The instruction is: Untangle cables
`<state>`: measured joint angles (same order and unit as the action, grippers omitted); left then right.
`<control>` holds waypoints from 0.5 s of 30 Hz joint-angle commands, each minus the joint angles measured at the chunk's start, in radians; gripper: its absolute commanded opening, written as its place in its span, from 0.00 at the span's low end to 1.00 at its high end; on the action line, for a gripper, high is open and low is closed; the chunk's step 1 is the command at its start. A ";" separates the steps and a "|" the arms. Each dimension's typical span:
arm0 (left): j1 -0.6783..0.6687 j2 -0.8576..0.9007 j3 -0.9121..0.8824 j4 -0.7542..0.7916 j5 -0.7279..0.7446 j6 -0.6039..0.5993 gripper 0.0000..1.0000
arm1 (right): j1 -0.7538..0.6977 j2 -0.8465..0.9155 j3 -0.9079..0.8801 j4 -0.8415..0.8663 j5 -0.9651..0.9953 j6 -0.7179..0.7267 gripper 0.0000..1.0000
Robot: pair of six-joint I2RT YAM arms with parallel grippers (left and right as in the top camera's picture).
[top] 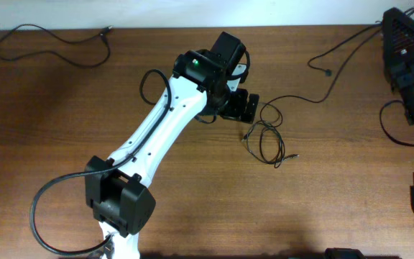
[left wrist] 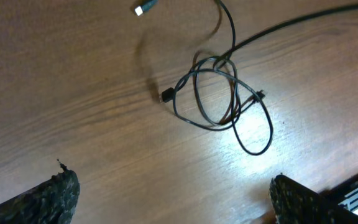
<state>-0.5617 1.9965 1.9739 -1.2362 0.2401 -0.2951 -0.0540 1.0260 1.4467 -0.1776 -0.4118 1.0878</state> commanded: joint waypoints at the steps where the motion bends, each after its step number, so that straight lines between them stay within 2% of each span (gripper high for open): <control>1: 0.002 0.003 0.003 0.032 0.015 0.043 0.99 | -0.006 0.021 0.029 0.007 -0.121 0.001 0.04; 4: 0.017 0.003 0.003 0.050 0.021 0.042 0.99 | -0.006 0.040 0.029 0.043 -0.162 0.101 0.04; 8: 0.043 0.003 0.003 0.043 0.034 0.042 0.99 | -0.006 0.075 0.043 0.299 -0.217 0.243 0.04; 15: 0.044 0.003 0.003 0.042 0.034 0.042 0.99 | -0.006 0.148 0.253 0.328 -0.288 0.282 0.04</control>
<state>-0.5167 1.9965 1.9739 -1.1919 0.2584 -0.2699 -0.0566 1.1545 1.5974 0.1402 -0.6281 1.3384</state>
